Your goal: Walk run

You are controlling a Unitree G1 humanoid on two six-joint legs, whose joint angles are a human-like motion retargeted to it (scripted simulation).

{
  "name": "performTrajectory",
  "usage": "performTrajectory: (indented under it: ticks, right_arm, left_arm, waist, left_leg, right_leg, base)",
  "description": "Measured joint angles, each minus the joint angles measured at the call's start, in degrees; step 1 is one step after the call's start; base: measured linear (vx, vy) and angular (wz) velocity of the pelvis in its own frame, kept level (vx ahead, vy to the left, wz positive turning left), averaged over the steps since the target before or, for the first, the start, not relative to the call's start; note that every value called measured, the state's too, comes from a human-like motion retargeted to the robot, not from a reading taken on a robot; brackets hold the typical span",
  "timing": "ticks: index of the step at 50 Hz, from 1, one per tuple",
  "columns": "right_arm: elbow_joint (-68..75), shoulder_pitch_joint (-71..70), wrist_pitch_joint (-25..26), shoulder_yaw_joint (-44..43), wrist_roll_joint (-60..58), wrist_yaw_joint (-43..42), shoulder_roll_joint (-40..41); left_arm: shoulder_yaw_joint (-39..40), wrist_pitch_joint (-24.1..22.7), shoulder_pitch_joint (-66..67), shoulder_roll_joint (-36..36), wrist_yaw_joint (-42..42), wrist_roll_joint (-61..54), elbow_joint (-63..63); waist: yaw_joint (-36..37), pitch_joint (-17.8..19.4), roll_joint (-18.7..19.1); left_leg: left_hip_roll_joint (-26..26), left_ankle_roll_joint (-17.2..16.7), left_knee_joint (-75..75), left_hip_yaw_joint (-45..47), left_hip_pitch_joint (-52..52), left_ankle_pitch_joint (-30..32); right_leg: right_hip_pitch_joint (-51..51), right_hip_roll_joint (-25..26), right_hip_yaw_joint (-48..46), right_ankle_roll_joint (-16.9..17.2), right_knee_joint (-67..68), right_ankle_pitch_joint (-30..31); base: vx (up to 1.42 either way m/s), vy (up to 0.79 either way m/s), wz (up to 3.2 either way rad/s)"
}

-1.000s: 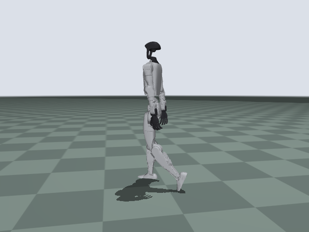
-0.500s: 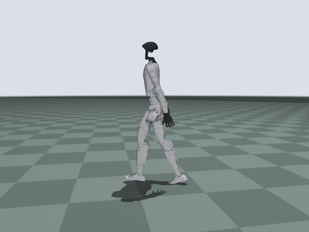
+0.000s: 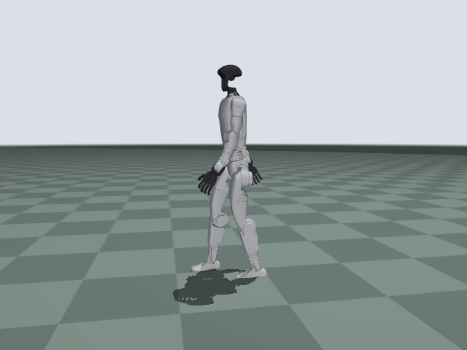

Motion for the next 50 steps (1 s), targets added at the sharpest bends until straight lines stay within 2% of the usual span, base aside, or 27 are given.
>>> performTrajectory:
  ticks: [3, 5, 7, 8, 10, 12, 15, 16, 17, 18, 20, 22, 26, 28, 30, 32, 35, 37, 39, 40, 41, 43, 45, 47, 48, 50]
  right_arm:
    - [-0.5, -1.0, -1.0, -0.1, -1.0, -0.1, 0.2]
    - [-1.0, -1.7, -1.6, 0.5, -1.6, -0.9, -0.1]
    - [-1.1, -2.7, -1.3, 0.8, -1.9, -1.9, -0.8]
    - [-1.2, -3.2, -1.0, 0.7, -2.1, -2.3, -1.2]
    - [-1.3, -4.1, -0.4, 0.7, -1.9, -2.7, -1.6]
    - [-1.2, -5.6, -0.2, 0.4, -0.5, -2.3, -2.1]
    - [-2.0, -7.9, 0.7, 0.3, 1.4, -0.8, -3.0]
    - [-2.2, -8.8, 0.6, 0.7, 2.0, -0.6, -3.3]
    - [-2.4, -9.8, 0.4, 1.1, 2.6, -0.6, -3.7]
    - [-2.6, -11.0, 0.2, 1.4, 2.9, -0.8, -4.0]
    - [-3.3, -13.7, 0.2, 1.8, 2.8, -1.4, -4.8]
    - [-4.7, -16.1, 0.1, 2.3, 1.8, -2.1, -5.8]
    - [-8.4, -19.3, -1.7, 4.1, 1.0, -3.2, -7.8]
    - [-10.0, -20.4, -2.9, 5.0, 1.1, -3.9, -9.0]
    - [-11.5, -21.4, -3.8, 5.6, 1.0, -4.8, -10.2]
    - [-12.7, -22.4, -4.2, 6.2, 0.6, -5.7, -10.9]
    - [-13.4, -23.8, -4.9, 6.9, 0.4, -6.9, -11.1]
    - [-13.1, -24.1, -5.4, 7.3, 0.5, -7.0, -10.4]
    - [-12.9, -24.0, -5.9, 7.6, 0.0, -5.8, -9.2]
    - [-12.8, -23.7, -6.3, 7.6, -0.6, -4.9, -8.4]
    - [-12.6, -23.1, -6.8, 7.5, -2.0, -4.4, -7.5]
    - [-12.1, -21.6, -7.4, 7.3, -5.0, -4.5, -5.8]
    - [-11.0, -19.7, -7.3, 8.0, -7.0, -6.6, -4.3]
    - [-8.9, -18.2, -7.2, 8.4, -7.8, -8.8, -4.0]
    - [-7.9, -17.3, -7.0, 8.4, -8.1, -9.5, -4.0]
    - [-6.6, -15.1, -6.0, 8.0, -8.8, -10.2, -3.5]
  left_arm:
    - [1.0, 0.1, 0.4, 0.1, 0.4, -0.2, 1.8]
    - [2.1, 0.6, 1.8, 0.2, 1.1, -0.3, 4.2]
    - [2.8, 1.3, 3.9, 0.3, 1.8, 0.0, 8.0]
    - [3.1, 1.8, 5.0, 0.4, 2.0, 0.7, 10.2]
    - [3.9, 3.9, 7.4, 1.1, 2.6, 3.3, 14.9]
    - [4.3, 7.8, 9.4, 1.3, 4.0, 6.9, 19.4]
    - [1.7, 12.5, 14.3, 0.8, 5.3, 8.9, 21.0]
    - [1.5, 12.9, 15.8, 0.6, 5.8, 10.0, 21.0]
    - [1.4, 13.2, 17.2, 0.3, 6.4, 11.4, 21.0]
    - [1.9, 13.3, 18.5, 0.0, 7.1, 13.0, 21.0]
    - [3.2, 12.8, 20.5, -0.4, 8.4, 15.6, 21.0]
    - [4.5, 11.5, 22.2, -0.6, 9.4, 16.2, 21.0]
    - [6.3, 11.3, 25.7, -0.8, 10.0, 14.3, 21.0]
    - [7.6, 12.2, 27.0, -0.7, 9.8, 13.4, 21.0]
    - [9.0, 13.2, 28.0, -1.0, 9.7, 12.0, 21.0]
    - [10.2, 14.0, 28.8, -1.6, 9.3, 9.6, 21.0]
    - [11.8, 14.4, 29.4, -2.8, 8.7, 6.4, 21.0]
    - [13.1, 14.5, 29.8, -3.6, 8.4, 5.8, 21.0]
    - [14.7, 14.5, 29.7, -4.2, 8.0, 6.3, 21.0]
    - [15.6, 14.4, 29.6, -4.4, 7.9, 6.7, 21.0]
    - [16.1, 14.2, 29.4, -4.3, 7.8, 6.7, 21.0]
    - [16.5, 14.1, 28.6, -3.9, 7.0, 5.9, 21.0]
    - [16.2, 14.0, 27.0, -3.3, 6.0, 4.4, 21.0]
    - [15.1, 13.4, 23.5, -2.4, 6.0, 3.2, 21.0]
    - [14.3, 12.8, 21.6, -1.8, 6.1, 2.7, 21.0]
    - [12.3, 11.4, 17.9, -1.3, 5.5, 2.0, 19.6]
  waist:
    - [-0.4, 1.7, -0.3]
    - [-1.0, 1.9, -0.1]
    - [-2.4, 1.2, -0.1]
    - [-3.6, 0.7, 0.1]
    - [-6.2, -0.2, 1.2]
    - [-5.6, -0.8, 2.2]
    - [-5.1, -0.6, 1.6]
    - [-4.3, -0.9, 0.5]
    - [-3.9, -1.0, -0.3]
    - [-4.1, -1.0, -0.6]
    - [-4.5, -0.4, -0.9]
    - [-2.1, 0.4, -2.0]
    - [4.1, 1.2, -3.9]
    - [6.2, 1.4, -3.8]
    - [7.3, 1.5, -3.3]
    - [7.8, 1.6, -2.7]
    - [7.2, 1.4, -2.4]
    - [7.9, 1.2, -3.6]
    - [10.5, 0.9, -5.5]
    - [11.8, 0.6, -6.3]
    - [12.2, 0.0, -6.9]
    - [11.5, -1.3, -7.4]
    - [10.2, -1.9, -5.8]
    - [7.6, -2.3, -2.5]
    - [7.0, -2.4, -1.2]
    - [6.5, -2.5, 0.9]
  left_leg:
    - [0.4, -1.3, 0.0, -0.1, 4.9, -1.2]
    - [1.1, -2.1, 0.3, 0.2, 7.5, -1.5]
    - [1.0, -3.6, 1.5, -1.2, 8.9, 0.1]
    - [1.2, -4.8, 2.5, -2.4, 9.3, 1.8]
    - [2.3, -8.1, 6.0, -4.8, 9.1, 7.7]
    - [3.7, -13.3, 12.3, -5.6, 6.7, 18.7]
    - [1.8, -23.9, 27.3, -6.9, 0.4, 33.3]
    - [2.3, -25.5, 31.8, -3.1, -2.1, 36.7]
    - [3.3, -25.7, 36.1, 0.4, -4.9, 38.5]
    - [5.2, -22.9, 40.3, 3.3, -7.9, 37.3]
    - [10.1, -15.6, 47.8, 8.9, -14.0, 29.6]
    - [11.1, -11.3, 49.4, 13.8, -18.5, 24.8]
    - [6.0, -10.0, 41.0, 15.0, -26.2, 17.2]
    - [5.3, -7.3, 32.4, 15.9, -28.4, 14.7]
    - [7.2, -4.3, 22.3, 20.6, -29.5, 14.5]
    - [7.0, -3.0, 12.4, 24.9, -29.3, 12.5]
    - [3.1, -1.4, 0.9, 26.3, -28.0, 7.9]
    - [4.2, 0.6, -1.4, 33.9, -25.5, 7.8]
    - [5.1, 2.7, -0.2, 35.2, -24.0, 8.9]
    - [5.7, 2.7, 0.7, 35.6, -23.6, 9.4]
    - [5.5, 2.7, 0.9, 31.3, -23.9, 9.8]
    - [5.2, 2.7, 2.2, 26.2, -23.8, 8.2]
    - [6.8, 2.7, 4.1, 25.5, -22.1, 6.1]
    - [7.3, 2.7, 4.2, 22.5, -19.5, 4.3]
    - [7.5, 2.7, 4.1, 21.1, -18.3, 3.8]
    - [7.7, 2.7, 3.5, 18.8, -15.9, 3.1]
  right_leg:
    - [0.3, -0.3, 2.7, 7.2, -8.9, -2.4]
    - [1.4, 0.2, 2.7, 8.0, -10.0, -2.0]
    - [1.9, 1.1, 3.3, 5.1, -6.7, 1.1]
    - [2.1, 0.7, 0.2, 4.6, -5.2, 3.1]
    - [3.7, 1.0, -0.4, 3.4, -3.6, 5.2]
    - [4.9, 3.5, 4.9, -0.4, -1.5, 3.5]
    - [8.0, 0.9, -2.3, -4.2, -0.4, 1.5]
    - [9.1, -0.4, -5.1, -4.9, -0.6, 0.7]
    - [10.2, -1.0, -6.5, -5.6, -0.8, -0.1]
    - [11.3, -0.2, -5.2, -6.5, -0.9, -0.8]
    - [13.7, 0.6, -6.3, -7.4, -1.3, -2.0]
    - [15.8, 0.3, -9.0, -8.0, -2.0, -2.5]
    - [19.8, 1.2, -10.2, -8.7, -3.7, -3.7]
    - [21.7, 2.6, -11.7, -9.0, -4.2, -4.7]
    - [23.4, 4.3, -12.7, -9.4, -4.4, -6.1]
    - [25.4, 6.0, -14.1, -9.8, -4.7, -7.1]
    - [28.5, 7.7, -18.4, -9.5, -5.3, -7.6]
    - [30.0, 7.7, -18.0, -8.7, -4.2, -6.7]
    - [31.2, 6.8, -16.9, -6.9, -2.3, -4.0]
    - [31.7, 6.4, -16.7, -5.6, -1.2, -1.9]
    - [31.8, 6.3, -17.7, -4.2, 0.3, 1.9]
    - [31.3, 6.1, -19.0, 0.1, 4.5, 11.6]
    - [29.2, 8.3, -15.1, 4.6, 11.8, 21.1]
    - [24.6, 13.5, -12.6, 6.4, 21.4, 25.2]
    - [22.4, 15.5, -10.7, 6.9, 25.8, 25.0]
    - [18.1, 16.6, -9.2, 5.7, 32.9, 17.8]
  base:
    - [0.71, -0.29, 0.56]
    - [0.96, -0.39, 0.47]
    - [0.80, -0.26, 0.90]
    - [0.92, -0.32, 1.35]
    - [1.02, -0.42, 1.40]
    - [0.76, -0.32, 0.94]
    - [0.83, -0.31, 0.87]
    - [0.71, -0.29, 0.71]
    - [0.63, -0.30, 1.00]
    - [0.66, -0.35, 1.33]
    - [0.65, -0.37, 1.36]
    - [0.52, -0.27, 0.39]
    - [0.60, -0.22, -0.03]
    - [0.59, -0.20, 0.37]
    - [0.68, -0.19, 0.58]
    - [0.60, -0.16, 0.53]
    - [0.69, -0.16, 0.58]
    - [0.79, -0.18, -0.09]
    - [0.93, -0.23, -0.92]
    - [0.97, -0.33, -0.92]
    - [0.94, -0.37, -0.63]
    - [0.91, -0.18, 0.09]
    - [0.95, 0.15, 0.83]
    - [0.70, 0.08, 1.58]
    - [0.75, 0.05, 1.51]
    - [0.77, 0.08, 1.35]
